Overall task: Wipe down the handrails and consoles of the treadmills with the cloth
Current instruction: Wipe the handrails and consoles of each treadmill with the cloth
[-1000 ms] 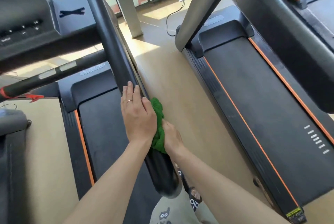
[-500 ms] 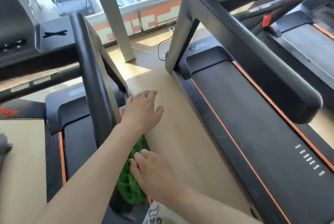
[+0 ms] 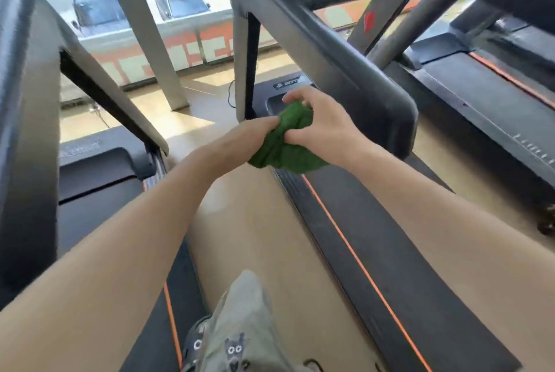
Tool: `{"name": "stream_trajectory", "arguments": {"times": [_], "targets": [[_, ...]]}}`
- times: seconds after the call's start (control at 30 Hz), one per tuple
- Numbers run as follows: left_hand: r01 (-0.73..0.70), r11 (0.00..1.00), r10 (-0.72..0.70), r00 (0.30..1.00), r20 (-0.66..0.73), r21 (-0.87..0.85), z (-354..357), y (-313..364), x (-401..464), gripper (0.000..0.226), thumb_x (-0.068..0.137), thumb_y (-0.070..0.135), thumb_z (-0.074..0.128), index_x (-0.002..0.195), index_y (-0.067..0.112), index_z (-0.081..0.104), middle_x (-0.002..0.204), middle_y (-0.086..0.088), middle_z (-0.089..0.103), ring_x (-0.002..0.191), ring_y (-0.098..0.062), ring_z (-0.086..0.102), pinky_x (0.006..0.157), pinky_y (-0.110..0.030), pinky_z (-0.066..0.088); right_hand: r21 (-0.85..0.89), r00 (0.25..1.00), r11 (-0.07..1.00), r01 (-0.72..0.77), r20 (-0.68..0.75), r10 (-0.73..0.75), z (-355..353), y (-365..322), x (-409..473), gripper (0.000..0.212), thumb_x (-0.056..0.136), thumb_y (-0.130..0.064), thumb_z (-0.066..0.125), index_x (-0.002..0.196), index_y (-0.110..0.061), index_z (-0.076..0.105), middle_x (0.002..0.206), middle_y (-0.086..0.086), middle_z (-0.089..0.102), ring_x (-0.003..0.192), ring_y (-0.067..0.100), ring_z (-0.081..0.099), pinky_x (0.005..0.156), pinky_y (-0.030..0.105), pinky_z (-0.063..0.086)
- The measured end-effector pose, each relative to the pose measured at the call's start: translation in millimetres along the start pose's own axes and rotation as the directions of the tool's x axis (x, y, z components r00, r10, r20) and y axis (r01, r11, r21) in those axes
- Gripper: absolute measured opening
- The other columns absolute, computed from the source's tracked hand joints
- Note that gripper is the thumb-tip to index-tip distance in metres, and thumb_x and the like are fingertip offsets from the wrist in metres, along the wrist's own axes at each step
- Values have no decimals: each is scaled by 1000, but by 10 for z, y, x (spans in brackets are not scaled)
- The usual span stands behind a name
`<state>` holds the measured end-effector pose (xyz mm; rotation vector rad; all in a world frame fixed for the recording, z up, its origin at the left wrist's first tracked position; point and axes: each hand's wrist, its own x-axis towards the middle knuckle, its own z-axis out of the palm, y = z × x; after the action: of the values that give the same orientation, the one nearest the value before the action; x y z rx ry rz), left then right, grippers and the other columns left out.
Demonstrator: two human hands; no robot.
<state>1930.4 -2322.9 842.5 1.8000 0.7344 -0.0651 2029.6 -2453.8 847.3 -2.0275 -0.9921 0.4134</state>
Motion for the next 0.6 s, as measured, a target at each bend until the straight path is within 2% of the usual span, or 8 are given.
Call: {"name": "stream_trajectory", "arguments": {"times": [0.07,0.17,0.27,0.33,0.4,0.5,0.53,0.6], "targets": [[-18,999,18,1000,-17,-35,96,123,-19,33,106,43,41,96,21,63,93,-4,70,75,-13,66,65,-24,53,-17,1000,1000,3,29,-3,-261,-51,56,55,78,-12,75,128,-26,57,102,-11,56,92,7,58,74,18,50],[-170,985,171,980,-106,14,166,292,20,30,106,37,45,109,15,64,96,-6,67,74,-13,64,58,-22,54,4,997,999,-42,59,42,-610,-72,125,58,74,-11,79,126,-25,58,112,2,58,99,20,62,79,33,57],[-298,935,323,939,-115,194,165,493,104,29,105,36,49,109,11,63,96,-7,65,80,-15,60,77,-36,55,43,982,988,-149,123,143,-936,-78,165,54,75,-10,79,124,-25,60,113,6,62,97,24,67,73,33,59],[-377,879,417,905,-87,292,165,688,180,30,104,35,51,100,7,59,91,-11,61,80,-19,58,77,-39,50,7,973,983,-184,140,181,-1149,-68,203,48,77,-13,80,120,-23,63,109,5,66,91,21,71,72,32,61],[-455,830,502,862,-76,324,165,872,248,31,102,35,54,96,4,55,87,-14,59,75,-15,55,70,-32,46,-11,976,981,-193,98,193,-1305,-55,249,42,77,-13,81,115,-23,66,100,2,66,86,16,70,67,26,58],[-534,795,569,821,-47,290,175,1122,480,23,101,33,57,88,15,51,75,6,52,57,6,50,57,-11,40,48,986,985,-165,-27,166,-1535,11,422,42,76,-6,80,113,-20,66,92,0,61,82,16,65,64,24,54],[-542,806,565,824,-36,238,168,1196,579,22,101,32,58,87,17,50,75,8,54,55,8,52,54,-9,41,78,985,983,-165,-37,168,-1597,22,499,45,76,-2,79,115,-19,66,93,1,62,83,18,66,64,25,55],[-527,846,530,848,-15,79,142,1314,735,20,99,27,62,87,17,50,75,7,58,59,3,59,56,-14,46,161,984,971,-179,5,180,-1709,15,633,50,77,4,76,121,-17,64,104,8,67,91,25,72,72,32,61]]}}
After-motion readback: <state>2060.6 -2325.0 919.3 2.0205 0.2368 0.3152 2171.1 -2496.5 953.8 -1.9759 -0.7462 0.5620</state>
